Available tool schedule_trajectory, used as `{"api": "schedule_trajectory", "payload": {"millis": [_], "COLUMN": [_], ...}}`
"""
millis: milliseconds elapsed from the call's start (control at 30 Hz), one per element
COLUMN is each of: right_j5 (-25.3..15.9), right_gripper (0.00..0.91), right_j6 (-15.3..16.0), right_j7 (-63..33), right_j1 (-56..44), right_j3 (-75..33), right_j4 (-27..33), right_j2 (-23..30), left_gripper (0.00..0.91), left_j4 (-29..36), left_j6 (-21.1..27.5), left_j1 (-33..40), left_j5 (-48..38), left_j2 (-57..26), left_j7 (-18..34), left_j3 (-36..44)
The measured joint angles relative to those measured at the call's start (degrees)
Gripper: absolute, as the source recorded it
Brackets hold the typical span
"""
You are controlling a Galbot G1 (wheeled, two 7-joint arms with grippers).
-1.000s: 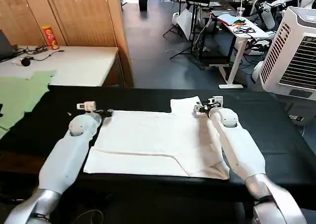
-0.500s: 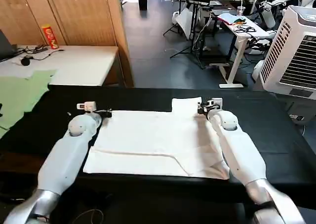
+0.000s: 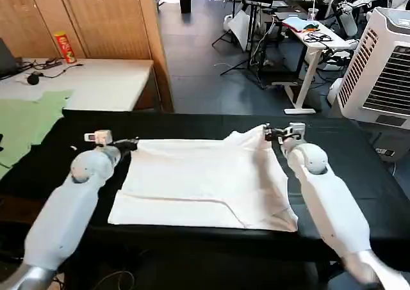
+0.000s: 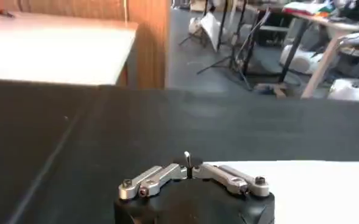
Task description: Fold and organize the clothes.
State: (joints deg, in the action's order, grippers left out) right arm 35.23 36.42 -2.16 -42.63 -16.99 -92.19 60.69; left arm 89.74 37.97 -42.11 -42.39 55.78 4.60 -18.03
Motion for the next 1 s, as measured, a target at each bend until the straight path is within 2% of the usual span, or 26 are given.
{"api": "schedule_trajectory", "payload": {"millis": [300,633,1000], "right_j5": [0.5,0.2,-0.1], "right_gripper": [0.059,0.059,0.059], "right_j6": [4.8,4.8,4.8], "right_j7": [-3.3,-3.8,-3.6], "right_j1": [-11.3,-21.1,-28.7], "right_j3": [-3.0,-6.0,-9.0], "right_j4": [-13.1,-21.3,-24.7], "right_j2": [-4.0,-6.6,-6.9], "left_gripper": [0.059,0.059,0.059], "left_j4": [9.9,17.6,22.8], "left_j6": [-0.5,-1.5,-2.0], "left_j1": [-10.8,-20.8,-27.4], "left_j5": [-0.4,-0.4,0.4], "left_j2": [-6.9,-10.7,-10.8], "left_j7": [-0.4,0.1,0.4], "left_j3": [-4.1,-6.9,-9.3]}}
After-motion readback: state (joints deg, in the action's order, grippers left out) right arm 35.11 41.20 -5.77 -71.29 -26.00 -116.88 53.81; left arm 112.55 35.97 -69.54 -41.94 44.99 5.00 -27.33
